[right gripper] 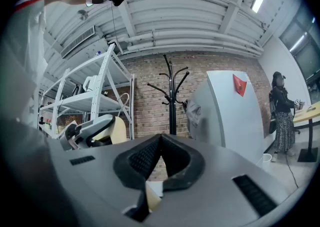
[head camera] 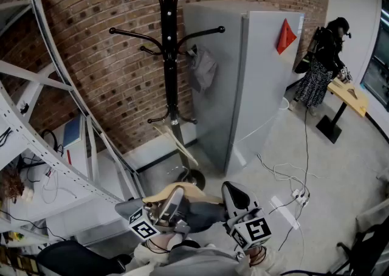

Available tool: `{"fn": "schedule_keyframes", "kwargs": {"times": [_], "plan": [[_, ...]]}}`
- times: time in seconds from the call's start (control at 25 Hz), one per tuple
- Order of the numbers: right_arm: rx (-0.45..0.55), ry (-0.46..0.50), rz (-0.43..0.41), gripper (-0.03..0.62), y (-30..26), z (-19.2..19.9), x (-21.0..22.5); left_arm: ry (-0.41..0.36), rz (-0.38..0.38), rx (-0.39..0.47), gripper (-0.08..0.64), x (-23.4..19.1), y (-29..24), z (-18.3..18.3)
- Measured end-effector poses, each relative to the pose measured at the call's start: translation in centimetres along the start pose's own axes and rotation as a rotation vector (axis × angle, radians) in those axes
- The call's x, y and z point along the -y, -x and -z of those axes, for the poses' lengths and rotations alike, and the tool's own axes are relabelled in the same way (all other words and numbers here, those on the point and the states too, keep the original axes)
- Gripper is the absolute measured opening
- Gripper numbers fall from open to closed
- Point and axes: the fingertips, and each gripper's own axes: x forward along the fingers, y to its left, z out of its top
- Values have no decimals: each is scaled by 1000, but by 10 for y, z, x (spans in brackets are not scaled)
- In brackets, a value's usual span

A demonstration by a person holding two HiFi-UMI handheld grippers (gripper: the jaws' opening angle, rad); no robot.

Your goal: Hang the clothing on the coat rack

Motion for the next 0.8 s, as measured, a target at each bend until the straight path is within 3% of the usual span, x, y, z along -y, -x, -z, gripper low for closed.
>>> {"fn": "schedule_keyframes", "kwargs": {"times": [0.44, 0.8], "plan": [[11, -19, -8, 21, -20, 4, 24, 4, 9, -2, 101, -17, -24, 1], [-2, -7, 11, 21, -81, 10, 49, 12, 23, -15, 101, -71, -48, -18]]}}
